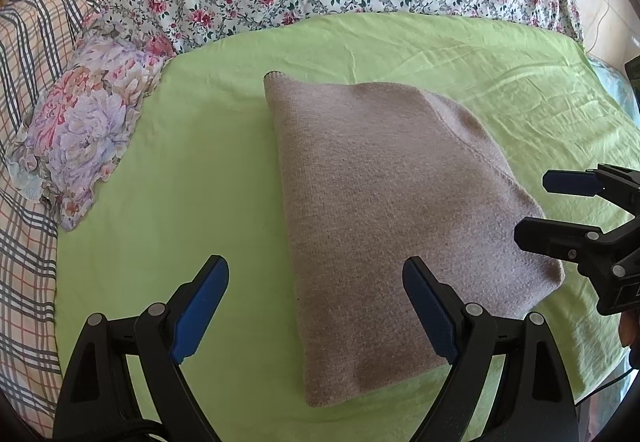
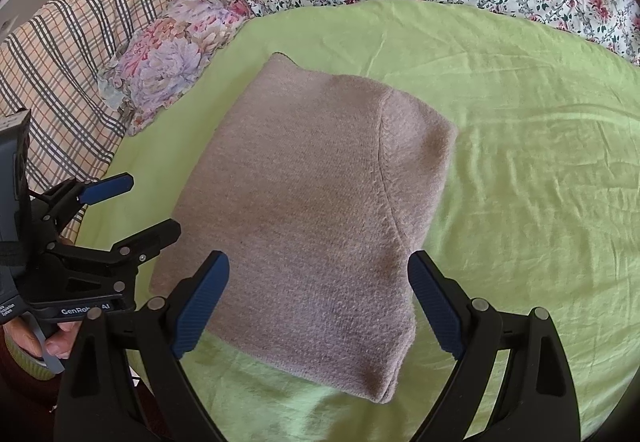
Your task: Fold small clothes
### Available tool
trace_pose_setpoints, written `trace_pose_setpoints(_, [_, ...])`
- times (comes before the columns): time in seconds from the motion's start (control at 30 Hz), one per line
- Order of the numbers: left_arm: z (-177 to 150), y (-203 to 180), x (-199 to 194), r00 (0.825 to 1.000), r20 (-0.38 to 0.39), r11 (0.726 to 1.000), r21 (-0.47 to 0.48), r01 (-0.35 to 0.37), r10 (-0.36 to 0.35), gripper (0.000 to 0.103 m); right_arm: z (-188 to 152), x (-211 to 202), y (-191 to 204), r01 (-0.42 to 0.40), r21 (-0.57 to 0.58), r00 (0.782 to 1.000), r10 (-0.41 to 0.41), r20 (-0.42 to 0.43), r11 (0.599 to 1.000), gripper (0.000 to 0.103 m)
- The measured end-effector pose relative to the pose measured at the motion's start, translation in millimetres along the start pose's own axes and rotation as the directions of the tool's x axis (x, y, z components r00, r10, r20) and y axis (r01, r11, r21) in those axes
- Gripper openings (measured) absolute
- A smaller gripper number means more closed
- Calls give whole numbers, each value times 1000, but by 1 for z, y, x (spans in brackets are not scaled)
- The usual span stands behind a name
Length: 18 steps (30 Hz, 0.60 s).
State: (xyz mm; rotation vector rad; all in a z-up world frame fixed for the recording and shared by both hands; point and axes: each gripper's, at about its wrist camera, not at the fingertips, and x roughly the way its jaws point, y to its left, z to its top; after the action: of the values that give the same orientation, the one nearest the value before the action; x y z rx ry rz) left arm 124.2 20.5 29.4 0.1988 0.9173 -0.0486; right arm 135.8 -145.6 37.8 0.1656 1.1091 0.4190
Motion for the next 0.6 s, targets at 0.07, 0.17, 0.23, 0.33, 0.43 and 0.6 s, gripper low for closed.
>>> trace_pose_setpoints(0.07, [0,0,0,1000,2,1000,0,2,-2,89,0,2,-1,0,2,1000,0,-5,1000,91])
trace_pose_setpoints(0.17, [0,-1,-2,1000,15,1000,6,2,-2,89,0,4,-2,-2,-1,1000,2,-10,1000,91])
trace_pose_setpoints(0.23, [0,-2,-4,1000,26,1000,14,-3,2,89,0,4,-2,-4,-3,1000,4,-10,1000,91])
trace_pose_setpoints(0.33, [0,-2,-4,1000,28,1000,16,1,-1,89,0,4,-1,-4,-2,1000,4,-6,1000,91])
trace_pose_setpoints(0.43, [1,0,-4,1000,24,1000,9,-1,1,89,1,3,0,-2,-2,1000,2,-3,1000,91])
trace_pose_setpoints(0.6, [4,6,-5,1000,24,1000,-10,-13,13,89,4,0,-3,1,-2,1000,-1,3,1000,91])
